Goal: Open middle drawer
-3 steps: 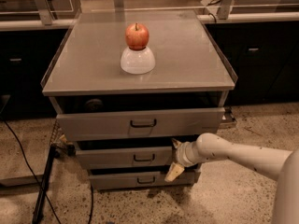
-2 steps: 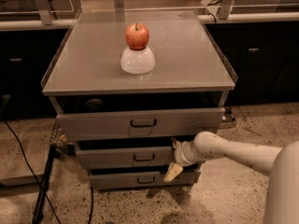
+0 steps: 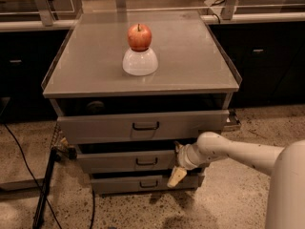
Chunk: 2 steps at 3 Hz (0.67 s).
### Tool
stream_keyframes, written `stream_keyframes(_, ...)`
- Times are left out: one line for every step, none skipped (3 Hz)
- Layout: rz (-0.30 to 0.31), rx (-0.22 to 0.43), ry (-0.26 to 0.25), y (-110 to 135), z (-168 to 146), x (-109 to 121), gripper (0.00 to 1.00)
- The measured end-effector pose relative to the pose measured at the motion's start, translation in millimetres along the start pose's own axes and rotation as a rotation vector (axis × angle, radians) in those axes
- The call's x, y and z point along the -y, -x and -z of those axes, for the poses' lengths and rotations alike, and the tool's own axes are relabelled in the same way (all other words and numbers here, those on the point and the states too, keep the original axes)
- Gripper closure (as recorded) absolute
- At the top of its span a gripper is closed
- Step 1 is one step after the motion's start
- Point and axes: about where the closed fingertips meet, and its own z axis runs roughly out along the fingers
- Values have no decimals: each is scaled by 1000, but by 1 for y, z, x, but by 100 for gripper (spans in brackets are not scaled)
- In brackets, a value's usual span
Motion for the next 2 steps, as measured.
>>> stream_keyframes(-10,-40,65,-2,8,-12,0)
stream_keyframes(-19,-82,137,-5,19,-25,0)
